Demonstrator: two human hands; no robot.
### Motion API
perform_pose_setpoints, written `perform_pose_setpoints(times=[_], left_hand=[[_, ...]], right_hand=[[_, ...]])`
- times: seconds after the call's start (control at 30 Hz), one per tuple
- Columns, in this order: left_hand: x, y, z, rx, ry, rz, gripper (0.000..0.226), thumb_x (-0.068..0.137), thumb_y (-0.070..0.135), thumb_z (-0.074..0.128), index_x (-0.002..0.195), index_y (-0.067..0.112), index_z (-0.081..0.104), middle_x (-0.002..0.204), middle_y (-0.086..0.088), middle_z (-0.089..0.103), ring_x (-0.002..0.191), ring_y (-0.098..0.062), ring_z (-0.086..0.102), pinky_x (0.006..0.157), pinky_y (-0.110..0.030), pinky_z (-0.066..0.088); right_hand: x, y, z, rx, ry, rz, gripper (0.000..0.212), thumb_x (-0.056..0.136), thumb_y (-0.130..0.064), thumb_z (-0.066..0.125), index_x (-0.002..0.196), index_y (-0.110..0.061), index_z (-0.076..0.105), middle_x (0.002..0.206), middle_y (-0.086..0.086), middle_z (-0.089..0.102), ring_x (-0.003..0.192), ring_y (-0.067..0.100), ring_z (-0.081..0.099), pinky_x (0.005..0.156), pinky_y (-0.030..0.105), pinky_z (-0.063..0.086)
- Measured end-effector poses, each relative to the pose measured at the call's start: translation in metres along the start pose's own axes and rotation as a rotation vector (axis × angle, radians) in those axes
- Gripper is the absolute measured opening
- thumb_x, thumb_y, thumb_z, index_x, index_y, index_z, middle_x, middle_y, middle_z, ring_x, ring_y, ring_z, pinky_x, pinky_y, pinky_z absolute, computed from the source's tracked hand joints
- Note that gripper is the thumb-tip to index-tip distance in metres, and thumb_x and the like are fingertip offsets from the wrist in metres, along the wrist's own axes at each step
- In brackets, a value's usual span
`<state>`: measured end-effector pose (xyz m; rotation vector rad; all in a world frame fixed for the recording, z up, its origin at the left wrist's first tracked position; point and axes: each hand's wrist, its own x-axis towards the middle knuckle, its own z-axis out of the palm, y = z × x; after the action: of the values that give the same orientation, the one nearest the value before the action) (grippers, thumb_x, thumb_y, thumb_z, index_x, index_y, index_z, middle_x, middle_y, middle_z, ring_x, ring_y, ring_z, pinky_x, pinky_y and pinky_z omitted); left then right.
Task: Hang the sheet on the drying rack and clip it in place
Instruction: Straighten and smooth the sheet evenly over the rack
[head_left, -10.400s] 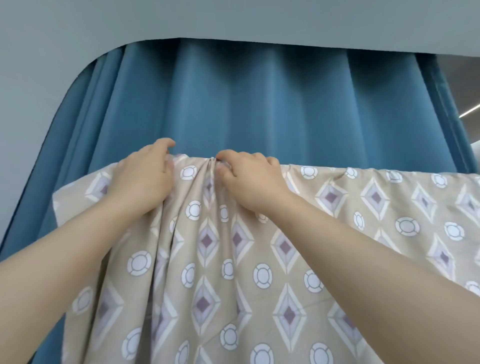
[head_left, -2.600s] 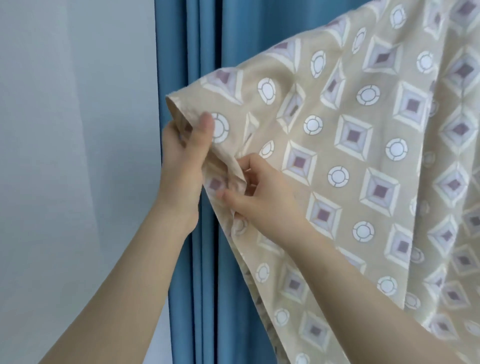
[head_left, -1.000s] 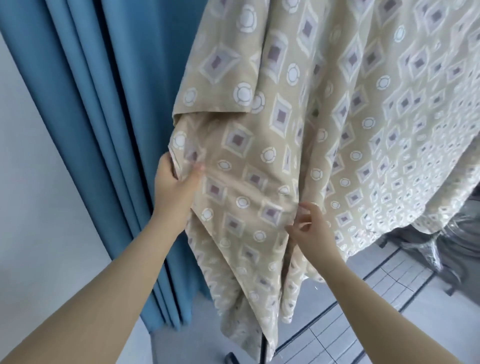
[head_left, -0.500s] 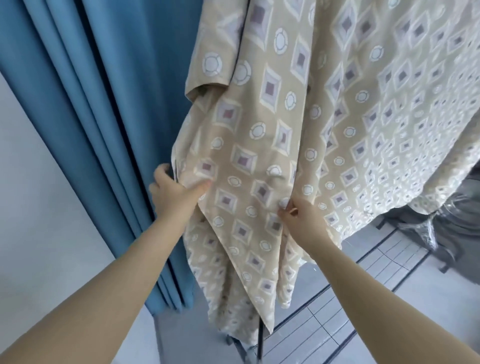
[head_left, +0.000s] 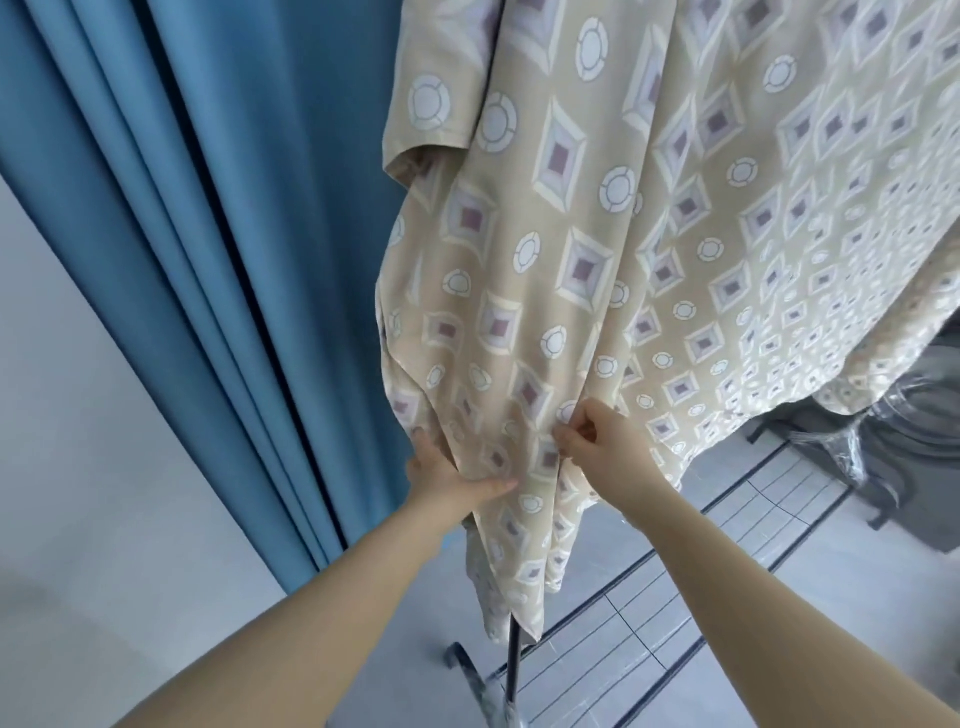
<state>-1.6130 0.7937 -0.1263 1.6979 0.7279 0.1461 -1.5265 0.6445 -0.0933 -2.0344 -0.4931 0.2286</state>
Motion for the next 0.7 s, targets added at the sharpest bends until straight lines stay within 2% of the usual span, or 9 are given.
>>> perform_pose_setpoints(times=[0.13, 0.2, 0.27, 0.33, 0.4, 0.5, 0.57, 0.63, 0.7], left_hand=[[-0.004, 0.003, 0.004, -0.105, -0.286, -0.027, 0.048, 0.08, 0.004, 0.07, 0.119, 0.017, 0.045, 0.096, 0.011, 0.061, 0.079, 0.007, 0.055, 0.057, 0.0, 0.044], [-0.001, 0.003, 0.005, -0.075, -0.26, 0.055, 0.026, 0.081, 0.003, 0.068, 0.104, 0.011, 0.06, 0.081, 0.011, 0.063, 0.065, 0.011, 0.057, 0.052, 0.0, 0.041], [-0.002, 0.007, 0.002, -0.047, -0.16, 0.102, 0.009, 0.085, 0.008, 0.065, 0.085, 0.016, 0.062, 0.076, 0.007, 0.062, 0.062, 0.006, 0.06, 0.052, -0.003, 0.042], [0.002, 0.007, -0.001, -0.017, 0.013, 0.109, 0.01, 0.088, 0.012, 0.058, 0.079, 0.016, 0.061, 0.079, 0.0, 0.062, 0.073, -0.011, 0.059, 0.06, -0.015, 0.044], [0.006, 0.006, -0.007, -0.1, 0.118, 0.075, 0.013, 0.087, 0.013, 0.051, 0.077, 0.013, 0.059, 0.08, -0.003, 0.059, 0.073, -0.016, 0.053, 0.063, -0.018, 0.043], [0.007, 0.001, -0.013, -0.285, 0.031, 0.061, 0.017, 0.08, 0.03, 0.049, 0.093, 0.025, 0.058, 0.094, 0.0, 0.063, 0.087, -0.016, 0.059, 0.086, -0.026, 0.048], [0.001, 0.003, -0.015, -0.296, -0.034, 0.186, 0.02, 0.083, 0.044, 0.052, 0.097, 0.03, 0.056, 0.093, 0.01, 0.062, 0.087, -0.003, 0.059, 0.079, -0.015, 0.047], [-0.007, 0.008, -0.014, -0.051, -0.093, 0.342, 0.04, 0.064, 0.061, 0.057, 0.087, 0.028, 0.055, 0.078, 0.01, 0.06, 0.077, -0.001, 0.06, 0.068, -0.014, 0.044], [-0.011, 0.013, -0.012, 0.442, -0.117, 0.398, 0.05, 0.057, 0.063, 0.065, 0.07, 0.018, 0.049, 0.069, -0.007, 0.056, 0.074, -0.018, 0.059, 0.061, -0.023, 0.04]], right_hand=[[-0.004, 0.002, -0.004, 0.09, -0.107, 0.03, 0.021, 0.092, -0.013, 0.053, 0.072, -0.014, 0.047, 0.073, 0.004, 0.057, 0.057, 0.003, 0.053, 0.064, 0.024, 0.04], [-0.004, 0.003, -0.005, 0.128, -0.147, 0.049, 0.016, 0.093, -0.012, 0.048, 0.079, -0.015, 0.054, 0.075, -0.002, 0.06, 0.059, 0.002, 0.056, 0.066, 0.021, 0.043], [-0.003, 0.006, -0.007, 0.162, -0.058, 0.077, 0.014, 0.093, -0.011, 0.048, 0.083, -0.018, 0.056, 0.078, -0.001, 0.061, 0.062, 0.007, 0.057, 0.065, 0.022, 0.043], [0.001, 0.011, -0.01, 0.14, 0.096, 0.112, 0.01, 0.091, -0.013, 0.05, 0.085, -0.02, 0.053, 0.085, 0.002, 0.062, 0.07, 0.015, 0.058, 0.066, 0.027, 0.044], [0.006, 0.015, -0.012, 0.044, 0.221, 0.149, 0.008, 0.09, -0.02, 0.055, 0.097, -0.019, 0.051, 0.099, 0.003, 0.061, 0.081, 0.02, 0.058, 0.068, 0.032, 0.044], [0.019, 0.015, -0.014, 0.004, 0.317, 0.178, 0.053, 0.085, -0.028, 0.063, 0.13, -0.016, 0.038, 0.128, 0.005, 0.046, 0.102, 0.02, 0.051, 0.082, 0.036, 0.044], [0.033, 0.008, -0.016, -0.002, 0.318, 0.167, 0.075, 0.081, -0.034, 0.066, 0.142, -0.017, 0.026, 0.141, 0.007, 0.035, 0.12, 0.025, 0.045, 0.095, 0.045, 0.043], [0.05, 0.001, -0.019, -0.052, 0.285, 0.152, 0.083, 0.078, -0.04, 0.067, 0.145, -0.019, 0.022, 0.142, 0.008, 0.037, 0.126, 0.027, 0.043, 0.1, 0.046, 0.041], [0.068, -0.006, -0.023, -0.081, 0.273, 0.111, 0.067, 0.077, -0.042, 0.061, 0.134, -0.016, 0.036, 0.124, 0.008, 0.054, 0.111, 0.029, 0.054, 0.09, 0.042, 0.047]])
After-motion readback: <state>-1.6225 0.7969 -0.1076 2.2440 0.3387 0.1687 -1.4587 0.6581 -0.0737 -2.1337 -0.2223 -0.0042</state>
